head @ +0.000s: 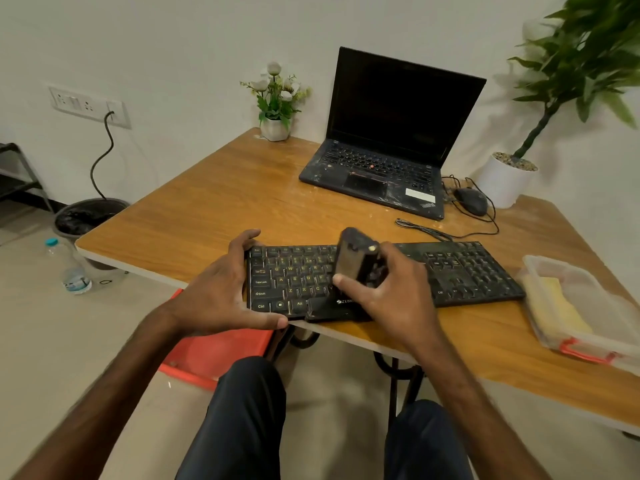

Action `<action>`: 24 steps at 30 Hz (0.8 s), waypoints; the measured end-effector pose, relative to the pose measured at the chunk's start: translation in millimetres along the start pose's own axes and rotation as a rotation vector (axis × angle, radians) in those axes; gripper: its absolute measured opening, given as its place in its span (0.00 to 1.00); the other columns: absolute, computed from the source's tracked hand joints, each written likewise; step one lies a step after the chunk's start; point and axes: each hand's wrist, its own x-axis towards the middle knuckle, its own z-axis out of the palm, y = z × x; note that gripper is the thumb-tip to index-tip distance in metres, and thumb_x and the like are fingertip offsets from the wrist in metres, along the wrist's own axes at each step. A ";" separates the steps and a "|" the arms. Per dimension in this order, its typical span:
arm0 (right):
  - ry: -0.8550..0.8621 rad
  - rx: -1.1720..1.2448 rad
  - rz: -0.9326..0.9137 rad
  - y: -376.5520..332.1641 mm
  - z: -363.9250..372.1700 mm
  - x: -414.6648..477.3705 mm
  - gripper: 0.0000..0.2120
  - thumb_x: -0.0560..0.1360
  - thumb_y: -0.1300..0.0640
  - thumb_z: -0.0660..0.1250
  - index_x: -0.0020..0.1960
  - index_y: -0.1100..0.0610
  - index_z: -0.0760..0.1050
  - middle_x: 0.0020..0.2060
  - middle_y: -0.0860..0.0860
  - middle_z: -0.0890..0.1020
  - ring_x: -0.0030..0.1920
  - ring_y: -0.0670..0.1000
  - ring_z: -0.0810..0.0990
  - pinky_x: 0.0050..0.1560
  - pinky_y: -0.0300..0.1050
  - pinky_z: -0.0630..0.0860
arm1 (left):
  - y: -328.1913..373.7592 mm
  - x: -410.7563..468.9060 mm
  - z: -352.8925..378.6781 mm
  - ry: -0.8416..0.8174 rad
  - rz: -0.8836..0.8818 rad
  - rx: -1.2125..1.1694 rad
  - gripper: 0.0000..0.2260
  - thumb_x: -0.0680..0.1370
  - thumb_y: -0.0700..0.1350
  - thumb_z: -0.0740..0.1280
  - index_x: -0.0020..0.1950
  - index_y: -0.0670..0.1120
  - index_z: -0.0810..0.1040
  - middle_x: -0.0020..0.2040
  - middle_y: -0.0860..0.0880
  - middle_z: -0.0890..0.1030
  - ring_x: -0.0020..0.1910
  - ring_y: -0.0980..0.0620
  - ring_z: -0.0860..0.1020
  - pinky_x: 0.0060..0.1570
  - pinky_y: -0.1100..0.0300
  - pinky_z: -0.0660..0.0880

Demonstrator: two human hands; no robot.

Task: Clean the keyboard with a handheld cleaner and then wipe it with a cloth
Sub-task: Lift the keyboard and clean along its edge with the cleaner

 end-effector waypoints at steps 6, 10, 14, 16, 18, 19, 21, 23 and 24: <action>0.175 -0.110 0.183 42.1 -25.5 16.0 0.26 0.70 0.42 0.75 0.62 0.53 0.74 0.55 0.49 0.82 0.47 0.45 0.77 0.44 0.41 0.75 | 2.5 -1.3 0.3 0.007 -0.007 0.029 0.63 0.57 0.75 0.76 0.79 0.57 0.43 0.73 0.57 0.66 0.70 0.58 0.69 0.71 0.58 0.67; 0.229 -0.069 0.259 36.8 -25.5 16.0 0.25 0.70 0.43 0.75 0.61 0.54 0.74 0.55 0.50 0.82 0.47 0.45 0.77 0.45 0.41 0.77 | 6.4 -3.6 1.5 0.012 0.004 0.075 0.63 0.58 0.75 0.74 0.80 0.53 0.43 0.70 0.59 0.67 0.68 0.59 0.69 0.67 0.64 0.65; 0.020 0.077 0.066 -14.9 7.5 -18.2 0.21 0.68 0.41 0.75 0.55 0.48 0.75 0.46 0.43 0.82 0.44 0.42 0.80 0.42 0.42 0.80 | 8.8 -3.1 0.6 0.008 -0.005 0.059 0.65 0.56 0.75 0.75 0.81 0.52 0.43 0.69 0.62 0.65 0.67 0.61 0.68 0.66 0.66 0.63; 0.002 -0.003 -0.004 -16.3 12.3 -21.5 0.20 0.68 0.38 0.74 0.52 0.49 0.74 0.44 0.42 0.81 0.42 0.42 0.79 0.40 0.44 0.79 | 8.8 -2.7 0.0 0.000 -0.016 0.044 0.65 0.55 0.74 0.75 0.80 0.53 0.42 0.68 0.63 0.64 0.67 0.62 0.68 0.66 0.68 0.63; 0.051 -0.057 0.064 2.8 1.3 -7.8 0.22 0.68 0.37 0.73 0.54 0.49 0.74 0.47 0.44 0.81 0.43 0.45 0.80 0.42 0.46 0.81 | 8.8 -3.3 -0.3 -0.005 -0.024 0.039 0.65 0.55 0.74 0.75 0.81 0.53 0.42 0.68 0.63 0.64 0.67 0.63 0.67 0.64 0.71 0.62; 0.107 -0.092 0.125 17.4 -8.2 3.0 0.24 0.69 0.38 0.73 0.57 0.50 0.73 0.49 0.46 0.82 0.45 0.46 0.80 0.44 0.47 0.81 | 9.1 -3.2 -0.2 -0.001 -0.026 0.041 0.65 0.55 0.74 0.75 0.81 0.53 0.43 0.68 0.63 0.64 0.67 0.63 0.67 0.63 0.72 0.61; 0.242 -0.161 0.253 44.3 -29.7 27.5 0.26 0.70 0.40 0.74 0.61 0.54 0.74 0.53 0.51 0.82 0.47 0.50 0.81 0.46 0.49 0.80 | 9.2 -3.0 0.5 0.005 -0.027 0.049 0.65 0.56 0.74 0.75 0.81 0.53 0.43 0.68 0.62 0.64 0.67 0.62 0.67 0.64 0.69 0.62; 0.313 -0.187 0.326 57.0 -41.4 46.8 0.27 0.71 0.42 0.74 0.61 0.57 0.74 0.55 0.54 0.82 0.48 0.51 0.79 0.46 0.46 0.76 | 8.1 -2.4 0.9 0.008 -0.030 0.045 0.65 0.55 0.73 0.76 0.81 0.53 0.43 0.69 0.61 0.64 0.67 0.61 0.68 0.65 0.67 0.62; 0.315 -0.168 0.329 58.5 -39.7 53.7 0.26 0.71 0.43 0.74 0.62 0.58 0.74 0.55 0.54 0.82 0.47 0.49 0.78 0.45 0.45 0.75 | 7.8 -2.0 0.9 0.006 -0.029 0.039 0.65 0.55 0.73 0.76 0.81 0.53 0.43 0.69 0.61 0.64 0.67 0.62 0.67 0.65 0.68 0.62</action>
